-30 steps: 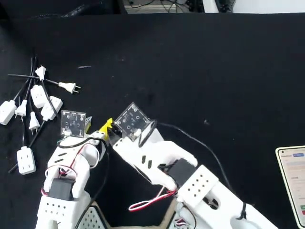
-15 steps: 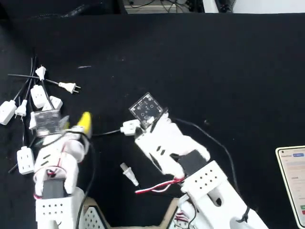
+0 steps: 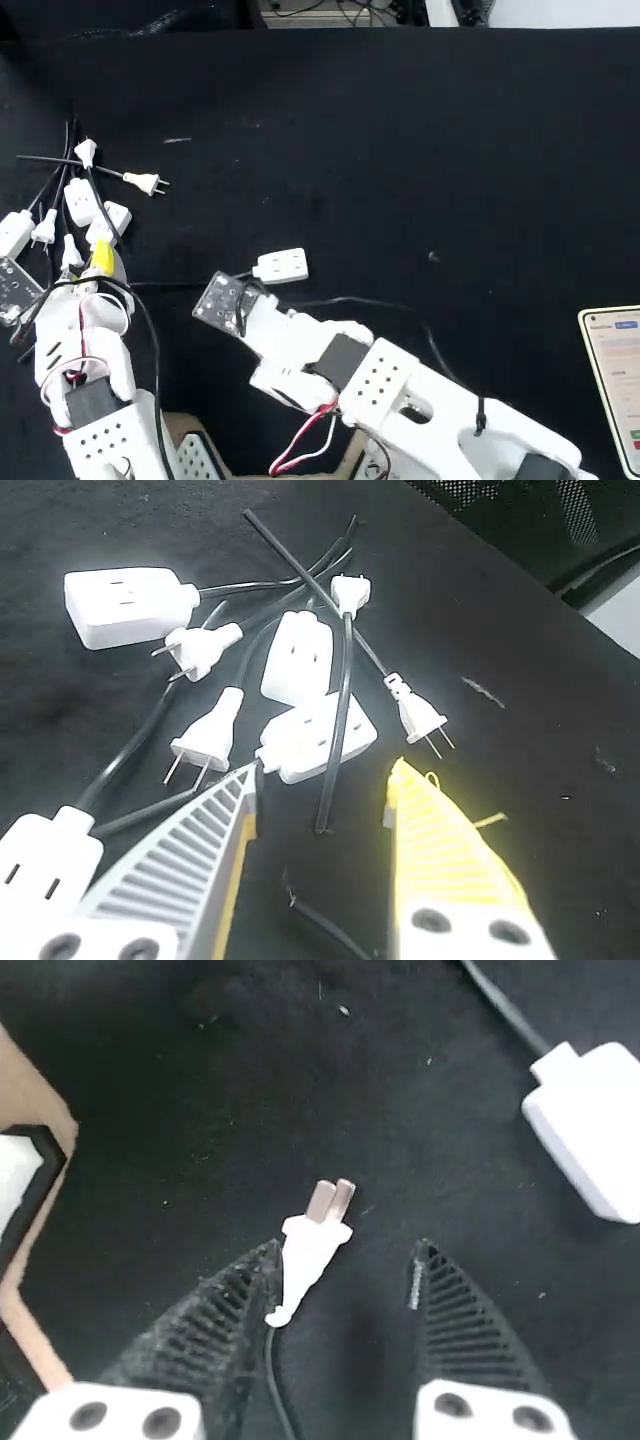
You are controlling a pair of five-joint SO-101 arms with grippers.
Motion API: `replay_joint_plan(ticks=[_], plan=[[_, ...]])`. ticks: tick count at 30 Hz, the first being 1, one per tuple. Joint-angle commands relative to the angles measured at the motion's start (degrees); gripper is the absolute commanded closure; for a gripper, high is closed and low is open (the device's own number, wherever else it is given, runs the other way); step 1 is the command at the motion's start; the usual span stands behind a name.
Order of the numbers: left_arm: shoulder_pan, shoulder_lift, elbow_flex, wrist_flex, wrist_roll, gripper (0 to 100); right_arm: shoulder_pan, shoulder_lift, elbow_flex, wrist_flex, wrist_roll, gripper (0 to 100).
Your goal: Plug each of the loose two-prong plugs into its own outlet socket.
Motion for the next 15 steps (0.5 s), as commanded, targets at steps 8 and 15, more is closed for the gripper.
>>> replay_joint_plan(ticks=[8, 15], plan=[[-0.7, -0.6, -3.8, -1.0, 0.7, 78, -0.8, 11.0, 1.1, -5.6, -2.8, 79.7], [-0.7, -0.6, -3.8, -1.0, 0.7, 78, -0.7, 15.8, -0.6, -7.2, -5.6, 80.1]])
